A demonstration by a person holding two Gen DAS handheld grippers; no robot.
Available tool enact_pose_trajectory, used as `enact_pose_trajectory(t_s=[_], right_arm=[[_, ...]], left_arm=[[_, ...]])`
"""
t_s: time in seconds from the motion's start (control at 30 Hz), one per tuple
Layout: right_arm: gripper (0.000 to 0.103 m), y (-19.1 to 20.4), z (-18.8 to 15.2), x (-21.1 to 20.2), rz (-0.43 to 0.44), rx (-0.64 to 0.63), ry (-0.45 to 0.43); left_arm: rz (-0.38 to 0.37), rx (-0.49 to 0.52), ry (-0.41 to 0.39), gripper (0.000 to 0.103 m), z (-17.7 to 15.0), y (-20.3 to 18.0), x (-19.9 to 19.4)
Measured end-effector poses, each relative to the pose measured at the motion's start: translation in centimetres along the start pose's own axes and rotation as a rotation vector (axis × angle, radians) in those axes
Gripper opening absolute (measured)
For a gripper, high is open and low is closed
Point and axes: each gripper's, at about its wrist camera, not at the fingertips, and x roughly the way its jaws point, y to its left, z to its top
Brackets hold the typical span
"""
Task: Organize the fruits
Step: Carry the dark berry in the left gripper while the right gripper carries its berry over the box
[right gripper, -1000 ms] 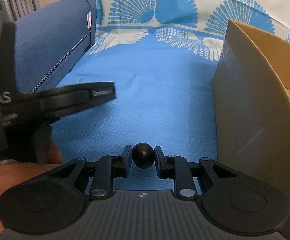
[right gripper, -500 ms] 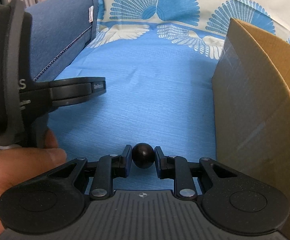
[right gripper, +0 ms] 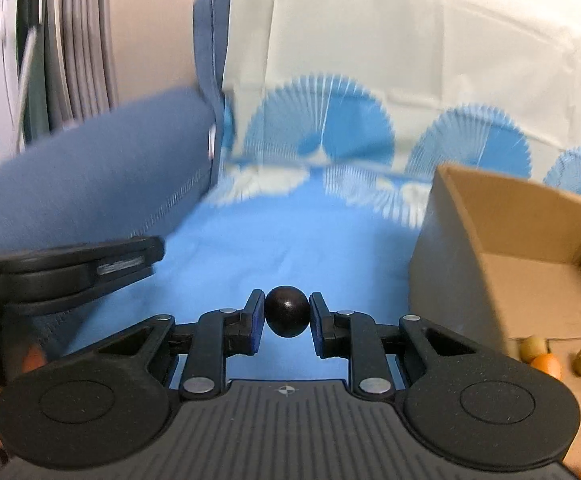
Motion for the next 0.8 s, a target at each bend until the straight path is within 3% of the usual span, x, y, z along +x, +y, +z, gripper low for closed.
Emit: enact_pose_trajectory(t_s=[0.13, 0.37, 0.53, 0.8], right_arm=[[0.025, -1.1, 0.5, -3.3, 0.01, 0.059, -0.083], [0.025, -3.3, 1.1, -8.9, 0.033, 0.079, -0.209], [0.025, -5.6, 1.6, -12.2, -0.007, 0.036, -0.269], [0.025, -13.4, 1.9, -15.6, -0.107, 0.087, -0.325]], left_arm=[[-0.028, 0.001, -0.05, 0.027, 0.4, -0.7, -3.7], [-0.067, 0.094, -0.128, 0.027, 1.4, -3.9, -8.4], [-0.11, 0.112, -0.164, 0.027, 2.2, -6.0, -10.5], [-0.187, 0.122, -0.169, 0.027, 2.5, -10.2, -11.7]])
